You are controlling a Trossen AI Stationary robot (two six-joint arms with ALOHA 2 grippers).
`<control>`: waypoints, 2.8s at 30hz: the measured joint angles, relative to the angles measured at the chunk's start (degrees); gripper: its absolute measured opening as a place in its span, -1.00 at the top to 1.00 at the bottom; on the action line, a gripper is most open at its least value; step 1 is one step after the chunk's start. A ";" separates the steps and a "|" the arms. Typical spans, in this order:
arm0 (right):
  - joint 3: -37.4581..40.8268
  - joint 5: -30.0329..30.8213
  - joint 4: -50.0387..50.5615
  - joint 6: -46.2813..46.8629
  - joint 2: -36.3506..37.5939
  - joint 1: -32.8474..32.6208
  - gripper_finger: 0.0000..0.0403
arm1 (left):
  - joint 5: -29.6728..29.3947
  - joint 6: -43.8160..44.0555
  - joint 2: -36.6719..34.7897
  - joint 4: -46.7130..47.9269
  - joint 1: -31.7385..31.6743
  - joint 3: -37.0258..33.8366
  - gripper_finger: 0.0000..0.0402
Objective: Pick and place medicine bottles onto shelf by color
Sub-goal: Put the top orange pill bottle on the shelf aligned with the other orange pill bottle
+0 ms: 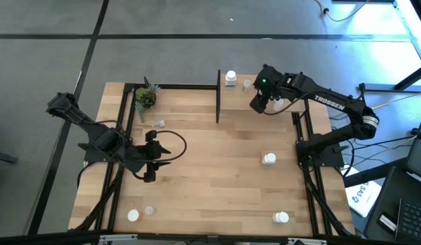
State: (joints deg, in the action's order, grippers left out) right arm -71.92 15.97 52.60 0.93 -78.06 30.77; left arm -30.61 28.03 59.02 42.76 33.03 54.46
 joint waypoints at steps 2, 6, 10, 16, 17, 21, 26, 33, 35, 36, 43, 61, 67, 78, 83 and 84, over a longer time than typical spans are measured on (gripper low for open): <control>0.00 -0.71 -0.02 0.02 0.00 0.21 0.00 | 0.00 0.02 -0.01 0.00 0.01 0.00 0.13; 0.00 -1.01 -0.02 0.08 0.00 0.21 0.00 | 0.00 0.04 -0.02 0.00 0.00 0.00 0.13; 0.00 -1.02 -0.02 0.26 0.00 0.21 0.00 | 0.00 0.07 0.00 0.00 0.00 0.00 0.13; 0.04 -1.05 0.00 0.30 -0.05 0.21 0.00 | 0.00 0.07 0.00 0.00 0.01 0.00 0.13; 0.04 -1.05 0.02 0.37 -0.07 0.21 0.00 | 0.00 0.07 0.00 0.00 -0.01 0.00 0.13; 0.04 -1.03 0.04 0.31 -0.15 0.21 0.00 | 0.00 0.09 0.00 0.00 0.00 0.00 0.13; 0.07 -1.01 0.13 0.28 -0.15 0.21 0.00 | 0.00 0.35 0.00 0.00 0.01 0.00 0.13; 0.07 1.13 0.13 0.29 -0.17 0.21 0.00 | 0.00 0.39 0.00 0.00 -0.01 0.00 0.13; 0.07 -0.12 0.11 0.29 -0.17 0.21 0.00 | 0.02 0.42 0.00 0.00 -0.01 0.00 0.13; 0.07 -0.83 0.09 0.28 -0.17 0.21 0.00 | 0.00 0.42 0.00 0.00 -0.01 0.00 0.13; 0.09 -0.53 -0.06 0.09 -0.17 0.21 0.00 | 0.00 0.44 0.00 0.00 -0.01 0.00 0.13; 0.09 0.02 -0.17 -1.27 -0.60 0.69 0.00 | 0.00 0.48 0.00 -0.02 0.00 0.00 0.13; -0.01 -4.15 -0.94 -1.27 -2.32 0.99 0.00 | 0.01 0.48 0.00 -0.01 0.01 0.00 0.13; -0.09 0.17 -1.09 -1.07 -3.02 1.06 0.00 | 0.01 0.48 0.00 -0.04 0.01 0.00 0.13; -0.09 -0.71 -0.98 -1.26 -3.02 1.06 -0.06 | 0.02 0.48 0.00 -0.04 -0.01 0.00 0.13; -0.08 -0.76 -0.94 -1.22 -3.02 1.06 -0.08 | 0.02 0.47 0.00 -0.04 -0.01 0.00 0.13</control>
State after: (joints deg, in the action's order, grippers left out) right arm -72.00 15.21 51.66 -0.30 -81.08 31.83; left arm -30.59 28.50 59.02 42.72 33.02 54.46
